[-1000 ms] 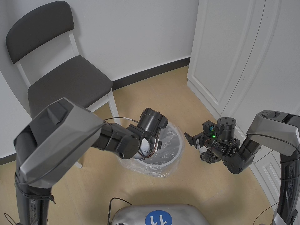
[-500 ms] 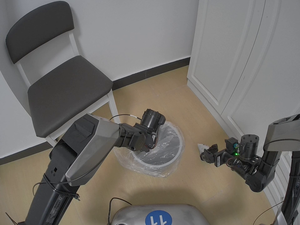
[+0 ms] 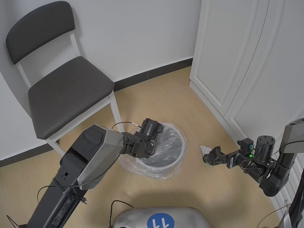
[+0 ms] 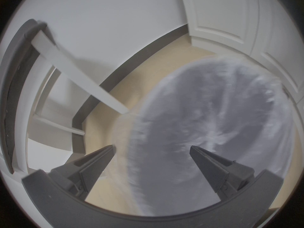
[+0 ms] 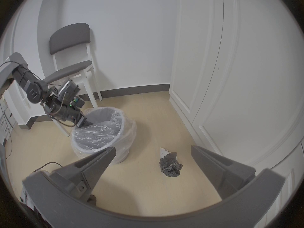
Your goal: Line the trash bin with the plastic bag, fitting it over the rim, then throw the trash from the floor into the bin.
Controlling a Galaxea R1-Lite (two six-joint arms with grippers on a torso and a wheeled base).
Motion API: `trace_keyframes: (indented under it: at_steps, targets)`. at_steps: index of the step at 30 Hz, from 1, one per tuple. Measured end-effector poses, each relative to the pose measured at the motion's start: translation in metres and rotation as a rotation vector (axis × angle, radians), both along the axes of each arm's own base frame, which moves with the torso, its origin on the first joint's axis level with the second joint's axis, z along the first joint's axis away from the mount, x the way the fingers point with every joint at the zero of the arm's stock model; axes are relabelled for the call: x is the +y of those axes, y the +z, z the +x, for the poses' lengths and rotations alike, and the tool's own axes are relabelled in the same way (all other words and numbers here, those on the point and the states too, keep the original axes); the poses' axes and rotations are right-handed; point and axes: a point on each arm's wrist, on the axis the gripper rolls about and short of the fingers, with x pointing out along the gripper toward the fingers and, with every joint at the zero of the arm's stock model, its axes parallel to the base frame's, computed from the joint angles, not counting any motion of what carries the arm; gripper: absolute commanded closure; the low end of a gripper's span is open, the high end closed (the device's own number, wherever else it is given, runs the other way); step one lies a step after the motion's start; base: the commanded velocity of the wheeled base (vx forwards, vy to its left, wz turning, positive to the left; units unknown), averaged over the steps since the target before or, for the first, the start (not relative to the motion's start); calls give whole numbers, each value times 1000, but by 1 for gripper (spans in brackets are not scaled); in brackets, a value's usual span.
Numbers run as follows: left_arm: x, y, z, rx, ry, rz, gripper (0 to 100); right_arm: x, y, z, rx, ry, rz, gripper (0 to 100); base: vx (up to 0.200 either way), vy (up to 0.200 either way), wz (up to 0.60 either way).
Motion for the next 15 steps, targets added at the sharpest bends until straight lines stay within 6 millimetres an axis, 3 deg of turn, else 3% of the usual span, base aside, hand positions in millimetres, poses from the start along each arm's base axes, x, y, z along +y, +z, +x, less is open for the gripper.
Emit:
trace_keyframes:
  at_steps: [10,15]
  targets:
    - [-62,-1,-50,43,-114,-19,0,-14,6,3,-17,-4,17,0,0,0,0]
    - [-75,3,-65,56,-130,-30,0,-24,8,6,-26,-16,26,0,0,0,0]
